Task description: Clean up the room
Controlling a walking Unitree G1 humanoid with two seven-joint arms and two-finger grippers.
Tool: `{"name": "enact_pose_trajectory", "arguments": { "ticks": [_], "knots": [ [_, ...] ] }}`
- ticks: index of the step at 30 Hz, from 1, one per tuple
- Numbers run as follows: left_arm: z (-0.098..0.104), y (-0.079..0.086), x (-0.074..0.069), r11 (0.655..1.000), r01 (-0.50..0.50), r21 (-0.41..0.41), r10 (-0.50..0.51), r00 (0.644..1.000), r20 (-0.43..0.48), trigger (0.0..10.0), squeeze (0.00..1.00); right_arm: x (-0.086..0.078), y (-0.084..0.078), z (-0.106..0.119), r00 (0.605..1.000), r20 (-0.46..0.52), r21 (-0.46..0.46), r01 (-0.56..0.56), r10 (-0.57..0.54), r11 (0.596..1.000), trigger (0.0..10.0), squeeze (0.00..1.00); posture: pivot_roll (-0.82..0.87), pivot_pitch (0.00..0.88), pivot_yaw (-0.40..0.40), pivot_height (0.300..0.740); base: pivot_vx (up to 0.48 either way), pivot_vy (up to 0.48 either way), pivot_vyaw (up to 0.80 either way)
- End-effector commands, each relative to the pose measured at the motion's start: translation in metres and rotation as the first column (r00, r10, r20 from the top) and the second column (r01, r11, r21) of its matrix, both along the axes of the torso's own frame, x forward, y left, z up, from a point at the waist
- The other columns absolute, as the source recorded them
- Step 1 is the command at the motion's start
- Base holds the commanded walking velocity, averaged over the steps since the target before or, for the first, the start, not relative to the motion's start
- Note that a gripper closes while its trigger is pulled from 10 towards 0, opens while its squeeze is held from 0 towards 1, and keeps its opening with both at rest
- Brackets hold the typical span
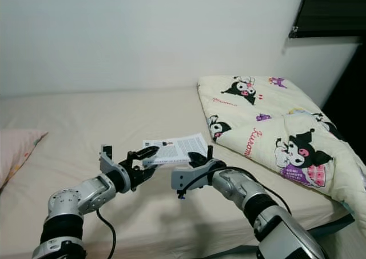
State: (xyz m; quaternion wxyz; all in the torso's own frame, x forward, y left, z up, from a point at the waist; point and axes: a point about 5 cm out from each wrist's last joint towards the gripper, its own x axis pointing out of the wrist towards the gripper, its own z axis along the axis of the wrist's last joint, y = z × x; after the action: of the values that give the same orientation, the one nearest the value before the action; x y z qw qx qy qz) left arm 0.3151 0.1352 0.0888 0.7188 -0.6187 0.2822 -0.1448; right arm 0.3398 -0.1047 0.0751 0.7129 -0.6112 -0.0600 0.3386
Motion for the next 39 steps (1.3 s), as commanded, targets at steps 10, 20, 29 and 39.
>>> {"name": "enact_pose_trajectory", "arguments": {
  "ticks": [10, 20, 29, 39],
  "knots": [
    [0.003, -0.005, -0.001, 1.000, 0.026, -0.001, -0.026, 0.999, 0.019, 10.0, 0.00, -0.005, 0.008, -0.002, 0.999, 0.002, 0.020, -0.043, 0.043, 0.999, 10.0, 0.00, 0.01, 0.000, -0.058, 0.730, 0.000, 0.000, 0.00],
    [0.001, -0.011, -0.001, 0.998, 0.054, 0.028, -0.055, 0.998, 0.026, 10.0, 0.00, -0.006, 0.012, 0.001, 0.997, 0.014, 0.017, -0.077, 0.077, 0.997, 10.0, 0.00, 0.01, 0.010, -0.068, 0.730, 0.000, 0.000, 0.00],
    [-0.013, -0.011, -0.002, 0.994, 0.051, 0.098, -0.048, 0.998, -0.027, 10.0, 0.00, -0.010, 0.023, 0.012, 0.984, 0.060, 0.082, -0.171, 0.166, 0.982, 10.0, 0.00, 0.01, 0.015, -0.070, 0.730, 0.000, 0.000, 0.00],
    [-0.020, 0.005, -0.002, 0.991, 0.015, 0.130, -0.010, 0.999, -0.041, 10.0, 0.00, -0.015, 0.023, 0.017, 0.975, 0.083, 0.130, -0.218, 0.208, 0.967, 10.0, 0.00, 0.01, 0.014, -0.070, 0.730, 0.000, 0.000, 0.00]
  ]
}}
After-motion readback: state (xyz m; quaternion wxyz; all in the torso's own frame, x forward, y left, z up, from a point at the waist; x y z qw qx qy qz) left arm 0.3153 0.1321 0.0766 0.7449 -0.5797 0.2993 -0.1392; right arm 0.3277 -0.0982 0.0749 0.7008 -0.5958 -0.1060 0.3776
